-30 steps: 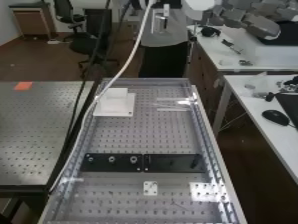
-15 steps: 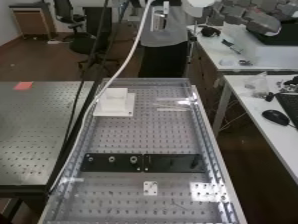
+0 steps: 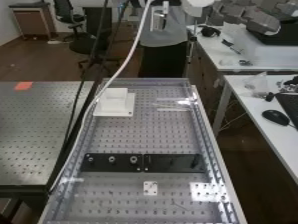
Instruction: Grab the chopstick and place it in the clear container
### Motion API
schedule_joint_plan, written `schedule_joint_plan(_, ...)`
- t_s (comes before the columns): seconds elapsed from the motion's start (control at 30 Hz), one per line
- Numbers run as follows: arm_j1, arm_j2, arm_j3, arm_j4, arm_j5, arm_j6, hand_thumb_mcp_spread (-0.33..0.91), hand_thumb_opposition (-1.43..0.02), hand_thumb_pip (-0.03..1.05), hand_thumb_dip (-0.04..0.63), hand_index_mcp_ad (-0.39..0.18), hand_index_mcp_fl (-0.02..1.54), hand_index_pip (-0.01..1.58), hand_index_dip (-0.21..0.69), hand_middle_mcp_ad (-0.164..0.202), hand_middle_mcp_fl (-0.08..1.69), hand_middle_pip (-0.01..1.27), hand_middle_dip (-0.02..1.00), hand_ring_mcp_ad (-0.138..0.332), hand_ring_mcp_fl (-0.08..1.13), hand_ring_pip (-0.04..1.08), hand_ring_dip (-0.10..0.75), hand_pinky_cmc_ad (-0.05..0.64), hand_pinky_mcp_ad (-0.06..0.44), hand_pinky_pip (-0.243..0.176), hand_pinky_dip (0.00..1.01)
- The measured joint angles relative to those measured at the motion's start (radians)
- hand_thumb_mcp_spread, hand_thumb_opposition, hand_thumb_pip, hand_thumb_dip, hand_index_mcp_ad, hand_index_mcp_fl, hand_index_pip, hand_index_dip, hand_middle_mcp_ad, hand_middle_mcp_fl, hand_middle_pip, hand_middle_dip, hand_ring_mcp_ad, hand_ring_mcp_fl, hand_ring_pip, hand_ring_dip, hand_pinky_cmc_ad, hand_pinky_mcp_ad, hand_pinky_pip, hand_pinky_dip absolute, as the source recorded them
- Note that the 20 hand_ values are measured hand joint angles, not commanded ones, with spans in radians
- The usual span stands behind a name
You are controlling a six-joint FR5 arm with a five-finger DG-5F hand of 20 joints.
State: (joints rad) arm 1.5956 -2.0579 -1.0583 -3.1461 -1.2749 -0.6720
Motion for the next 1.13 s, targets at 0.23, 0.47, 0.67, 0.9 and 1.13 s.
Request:
schedule_joint_plan(0.23, -0.003, 0.015, -0.030, 0.016, -0.005, 0.006, 0.14, -0.68, 0.37, 0.000, -0.087, 0.02, 0.07, 0.232, 0.094, 0.02, 0.12, 0.20, 0.197, 0.01, 0.08, 0.096, 0.508, 0.330, -0.173, 0.22)
schedule_joint_plan(0.47, -0.003, 0.059, -0.082, 0.025, -0.001, 0.009, 0.14, -0.68, 0.37, 0.000, -0.087, 0.02, 0.07, 0.232, 0.105, 0.02, 0.12, 0.20, 0.195, 0.01, 0.07, 0.098, 0.508, 0.330, -0.173, 0.22)
schedule_joint_plan(0.67, -0.001, 0.088, -0.119, 0.027, -0.020, 0.008, 0.14, -0.68, 0.37, 0.000, -0.087, 0.02, 0.07, 0.232, 0.105, 0.02, 0.12, 0.20, 0.195, 0.01, 0.07, 0.098, 0.508, 0.328, -0.173, 0.22)
schedule_joint_plan(0.9, -0.001, 0.138, -0.192, 0.046, -0.045, 0.013, 0.13, -0.68, 0.37, 0.000, -0.093, 0.02, 0.07, 0.232, 0.098, 0.02, 0.13, 0.20, 0.195, 0.01, 0.07, 0.098, 0.511, 0.330, -0.173, 0.22)
schedule_joint_plan(1.13, -0.012, 0.200, -0.264, 0.057, -0.070, 0.007, 0.15, -0.68, 0.37, 0.000, -0.098, 0.03, 0.07, 0.232, 0.098, 0.02, 0.14, 0.20, 0.194, 0.01, 0.08, 0.098, 0.513, 0.328, -0.173, 0.22)
